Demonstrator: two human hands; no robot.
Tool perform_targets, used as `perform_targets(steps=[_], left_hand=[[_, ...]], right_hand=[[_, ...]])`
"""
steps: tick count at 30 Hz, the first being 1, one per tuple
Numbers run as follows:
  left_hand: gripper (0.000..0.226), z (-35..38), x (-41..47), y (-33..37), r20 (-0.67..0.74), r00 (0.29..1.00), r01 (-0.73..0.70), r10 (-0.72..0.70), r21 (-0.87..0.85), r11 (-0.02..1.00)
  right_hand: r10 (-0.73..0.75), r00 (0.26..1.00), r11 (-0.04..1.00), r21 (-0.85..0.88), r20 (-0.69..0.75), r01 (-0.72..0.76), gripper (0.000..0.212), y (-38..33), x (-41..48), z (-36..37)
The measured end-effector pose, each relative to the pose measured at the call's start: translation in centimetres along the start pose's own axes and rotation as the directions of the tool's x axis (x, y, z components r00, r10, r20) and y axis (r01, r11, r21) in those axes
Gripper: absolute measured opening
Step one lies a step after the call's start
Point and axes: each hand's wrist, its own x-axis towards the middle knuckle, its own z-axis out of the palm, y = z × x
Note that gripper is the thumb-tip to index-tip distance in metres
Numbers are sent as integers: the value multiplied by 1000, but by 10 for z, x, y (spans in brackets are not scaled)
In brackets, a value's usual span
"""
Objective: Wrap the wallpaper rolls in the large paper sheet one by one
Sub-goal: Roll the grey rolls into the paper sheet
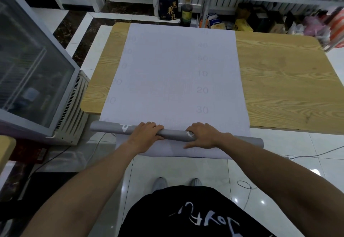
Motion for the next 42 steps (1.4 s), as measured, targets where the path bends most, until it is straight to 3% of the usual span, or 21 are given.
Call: perform_targets(steps=[2,4,8,12,15,19,22,27,32,34,38,42], left_hand=[[39,-3,1,0,57,998,30,-28,-29,999],[39,-5,4,0,85,996,34,-29,-49,998],[49,-10,2,-2,39,999,18,-14,-97,995],[46,-8,0,-2,-60,998,-9,4,-81,997],[36,-10,3,0,0,1000,28,-28,-115,993],[32,-15,7,0,46,997,61,-55,-137,989],[37,-17,9,0,60,996,74,-64,-173,982],[54,-14,4,-2,-49,999,16,-24,-172,985],[33,-18,6,-1,21,999,50,-47,-189,981],[28,-18,7,-2,51,997,64,-54,-220,973],[22,-22,9,-5,85,995,71,-52,-232,970],[30,-25,12,-5,129,990,91,-60,-256,962]], right_hand=[[-19,996,999,-52,-91,14,70,0,1,1],[8,992,1000,11,-127,-7,61,0,1,2],[13,997,996,93,-81,-6,42,2,4,2],[59,998,969,243,-9,-55,41,8,5,-8],[56,998,982,181,21,-59,46,7,5,-11],[11,998,999,46,-67,-8,55,6,2,-8],[31,997,997,78,-76,-25,42,9,3,-3],[84,994,973,221,-66,-67,27,10,3,-5],[84,996,955,287,-23,-74,20,15,5,-13],[76,997,967,243,-11,-71,27,15,6,-12],[18,998,999,47,-65,-15,61,16,1,-4],[37,992,997,65,-118,-29,49,19,1,1]])
